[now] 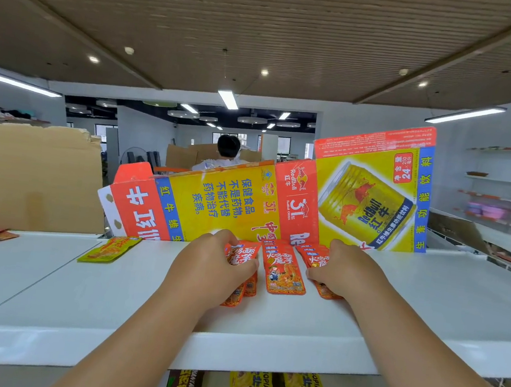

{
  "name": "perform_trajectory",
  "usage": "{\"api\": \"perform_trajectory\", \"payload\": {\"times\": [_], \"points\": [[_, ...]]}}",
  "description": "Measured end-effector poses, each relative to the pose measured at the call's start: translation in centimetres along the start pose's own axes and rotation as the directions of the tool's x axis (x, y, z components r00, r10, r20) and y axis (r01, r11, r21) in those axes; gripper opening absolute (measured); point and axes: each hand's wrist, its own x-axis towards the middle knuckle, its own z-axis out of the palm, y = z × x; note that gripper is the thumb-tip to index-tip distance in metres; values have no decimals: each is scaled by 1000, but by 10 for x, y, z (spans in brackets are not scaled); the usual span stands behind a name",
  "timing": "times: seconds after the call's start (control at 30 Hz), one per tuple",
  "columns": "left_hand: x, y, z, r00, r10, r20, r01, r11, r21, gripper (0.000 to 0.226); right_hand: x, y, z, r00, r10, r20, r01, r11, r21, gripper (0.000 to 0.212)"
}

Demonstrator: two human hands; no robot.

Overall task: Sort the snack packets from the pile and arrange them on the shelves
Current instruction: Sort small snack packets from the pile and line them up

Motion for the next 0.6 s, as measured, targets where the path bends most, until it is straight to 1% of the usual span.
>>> {"api": "perform_trajectory", "payload": {"times": [0.2,0.3,0.37,0.4,0.47,0.5,0.6], "points": [[-2,0,-1,1000,1,-2,-1,1000,6,50,-4,-1,-3,1000,3,13,-3,999,45,54],[-2,2,-1,1000,-1,1,1,1000,1,51,-11,-1,-8,998,-36,-53,41,995,90,41],[-2,4,-1,1000,-4,6,4,1000,6,52,-19,-6,-13,984,-122,-130,138,983,120,36],[-2,5,0,1000,-3,4,3,1000,5,52,-22,-10,-15,972,-179,-152,200,970,141,31],[-1,7,-1,1000,6,-6,-6,1000,-1,50,-27,-22,-17,946,-294,-135,315,934,171,16],[-1,8,-1,1000,9,-10,-10,1000,-6,48,-30,-29,-16,932,-346,-109,360,917,171,14],[-1,8,0,1000,22,-20,-22,1000,-22,45,-41,-53,-12,895,-445,-33,445,886,126,27]]}}
